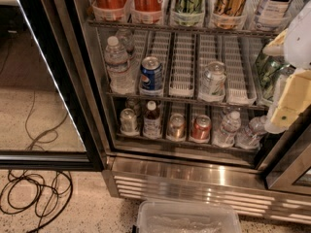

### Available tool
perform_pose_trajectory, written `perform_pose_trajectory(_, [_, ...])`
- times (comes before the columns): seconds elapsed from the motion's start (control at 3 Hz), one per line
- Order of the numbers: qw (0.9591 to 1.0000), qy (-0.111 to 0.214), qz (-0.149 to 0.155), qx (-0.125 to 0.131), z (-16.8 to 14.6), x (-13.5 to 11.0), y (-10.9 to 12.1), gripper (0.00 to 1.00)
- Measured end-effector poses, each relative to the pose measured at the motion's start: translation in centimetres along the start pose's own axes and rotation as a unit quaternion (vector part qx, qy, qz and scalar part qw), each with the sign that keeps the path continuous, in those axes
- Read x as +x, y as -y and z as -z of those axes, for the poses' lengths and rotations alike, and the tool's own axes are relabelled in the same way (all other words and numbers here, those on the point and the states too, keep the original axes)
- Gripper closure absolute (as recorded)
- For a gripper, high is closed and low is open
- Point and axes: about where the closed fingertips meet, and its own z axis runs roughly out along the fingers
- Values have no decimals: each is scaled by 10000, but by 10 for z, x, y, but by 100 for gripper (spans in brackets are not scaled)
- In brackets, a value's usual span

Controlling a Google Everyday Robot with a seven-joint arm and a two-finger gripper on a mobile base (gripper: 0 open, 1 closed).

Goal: Pick coke can from bottom shelf of fridge

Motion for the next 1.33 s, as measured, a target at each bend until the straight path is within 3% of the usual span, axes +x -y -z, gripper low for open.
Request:
perform_pose_trajectory(0.33, [10000,0,0,0,0,0,0,0])
perform_pose_trajectory(0.67, [9995,141,-227,165,-14,4,-2,0])
perform_pose_trajectory(1.0, [9938,375,-1030,167,-63,18,-20,0])
perform_pose_trajectory(1.33, [9920,457,-1118,359,-75,18,-14,0])
